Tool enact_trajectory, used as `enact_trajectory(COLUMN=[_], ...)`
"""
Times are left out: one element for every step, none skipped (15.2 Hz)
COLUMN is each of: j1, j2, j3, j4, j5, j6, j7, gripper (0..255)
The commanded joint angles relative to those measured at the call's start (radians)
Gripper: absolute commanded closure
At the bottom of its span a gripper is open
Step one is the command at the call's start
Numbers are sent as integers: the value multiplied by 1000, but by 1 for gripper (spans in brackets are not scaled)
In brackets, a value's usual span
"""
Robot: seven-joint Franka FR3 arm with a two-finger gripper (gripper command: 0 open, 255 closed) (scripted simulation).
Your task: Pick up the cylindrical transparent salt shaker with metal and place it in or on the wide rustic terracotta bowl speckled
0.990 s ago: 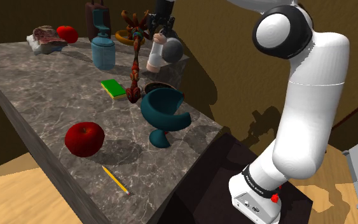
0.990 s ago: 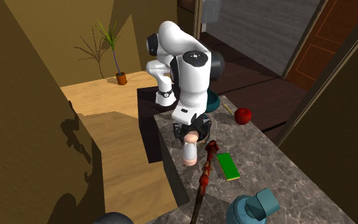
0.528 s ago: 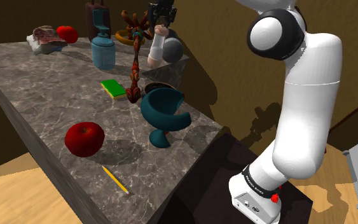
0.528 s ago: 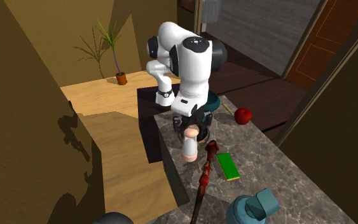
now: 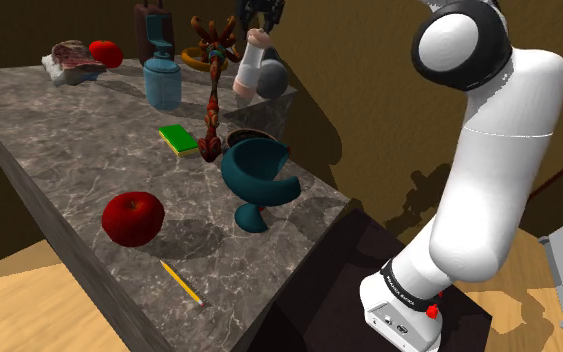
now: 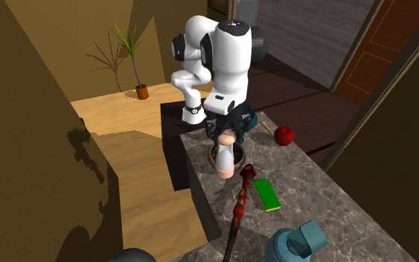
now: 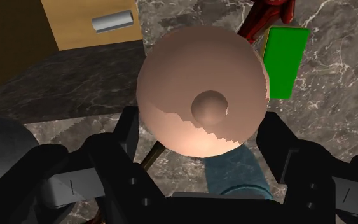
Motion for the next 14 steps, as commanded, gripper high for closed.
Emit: enact_trajectory(j1=[14, 20, 27, 33, 39, 46, 52, 58, 63, 69, 73, 72, 72, 72], j2=[-104, -144, -183, -220, -256, -291, -324, -356, -388, -418, -436, -442, -447, -451], j3=[5, 7, 11, 15, 19, 23, 28, 33, 38, 44, 47, 47, 47, 47], j4=[-129, -175, -217, -256, -291, -324, -355, -384, -410, -434, -448, -469, -489, -508], j5=[-3, -4, -5, -6, -7, -7, -8, -8, -8, -7, -7, -7, -7, -6], j6=[25, 30, 34, 35, 35, 34, 32, 28, 23, 17, 13, 28, 43, 58], j7=[18, 27, 37, 47, 58, 68, 79, 90, 101, 113, 120, 119, 119, 119], gripper=[255, 255, 255, 255, 255, 255, 255, 255, 255, 255, 255, 255, 255, 255])
